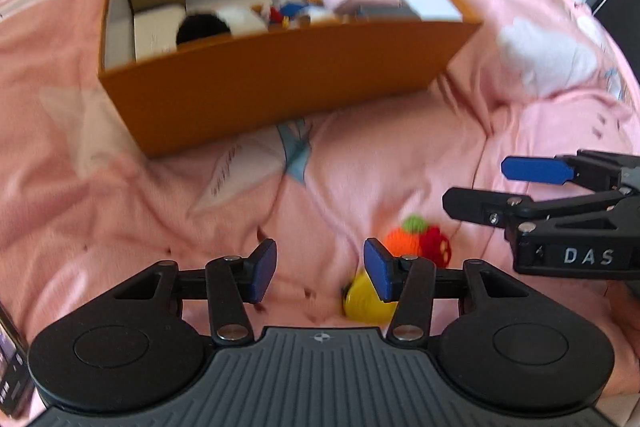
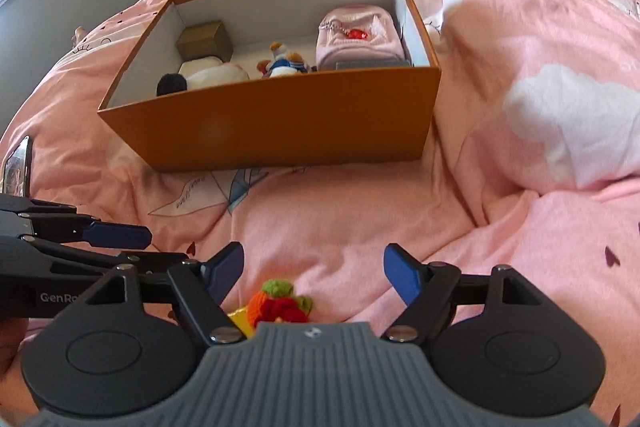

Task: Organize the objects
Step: 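Move both grippers down beside the box toward the yellow tape measure and crocheted fruit, then grasp the yellow tape measure with the left gripper while the right grasps the orange crocheted fruit, then lift and carry the tape measure and crocheted fruit over the orange box, then lower the tape measure and crocheted fruit into the box and open both grippers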

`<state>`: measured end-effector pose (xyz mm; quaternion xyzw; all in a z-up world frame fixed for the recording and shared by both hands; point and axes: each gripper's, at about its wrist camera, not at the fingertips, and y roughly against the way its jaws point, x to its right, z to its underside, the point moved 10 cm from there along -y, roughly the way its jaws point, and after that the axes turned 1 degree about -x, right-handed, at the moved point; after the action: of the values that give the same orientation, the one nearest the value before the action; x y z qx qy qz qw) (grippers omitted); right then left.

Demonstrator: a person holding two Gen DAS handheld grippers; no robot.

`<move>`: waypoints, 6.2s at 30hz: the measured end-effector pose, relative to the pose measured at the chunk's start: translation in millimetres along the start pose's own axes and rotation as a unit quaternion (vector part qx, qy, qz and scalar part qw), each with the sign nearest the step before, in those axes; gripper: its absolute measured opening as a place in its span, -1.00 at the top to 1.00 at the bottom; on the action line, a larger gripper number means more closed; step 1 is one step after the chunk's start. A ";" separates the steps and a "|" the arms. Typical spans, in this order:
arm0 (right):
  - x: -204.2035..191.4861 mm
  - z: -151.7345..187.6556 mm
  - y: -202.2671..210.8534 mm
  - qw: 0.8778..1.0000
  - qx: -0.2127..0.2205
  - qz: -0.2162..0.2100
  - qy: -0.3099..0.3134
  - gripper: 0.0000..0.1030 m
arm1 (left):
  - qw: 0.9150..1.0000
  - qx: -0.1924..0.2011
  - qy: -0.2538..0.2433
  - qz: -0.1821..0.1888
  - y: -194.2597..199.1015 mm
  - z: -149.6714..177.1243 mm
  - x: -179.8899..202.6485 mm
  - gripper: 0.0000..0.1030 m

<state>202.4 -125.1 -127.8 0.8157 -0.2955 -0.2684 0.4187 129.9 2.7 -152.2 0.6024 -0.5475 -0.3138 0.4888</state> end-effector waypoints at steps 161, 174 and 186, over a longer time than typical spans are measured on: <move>-33.1 -186.3 -2.4 0.982 0.143 -0.035 0.119 0.19 | 0.982 0.156 0.091 0.062 30.3 -168.2 -53.6 -0.10; -35.0 -229.0 -100.2 0.980 0.063 -0.041 0.185 0.19 | 0.996 0.081 -0.019 0.019 -32.7 -223.8 -86.2 -0.10; -41.6 -227.8 -157.8 0.951 0.005 -0.046 0.304 0.18 | 0.981 0.024 -0.187 -0.039 -75.2 -216.7 -85.1 -0.11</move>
<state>370.8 98.7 -137.6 0.8735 -0.1173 -0.0250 0.4718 337.0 132.3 -165.1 0.5652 -0.6129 -0.4265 0.3508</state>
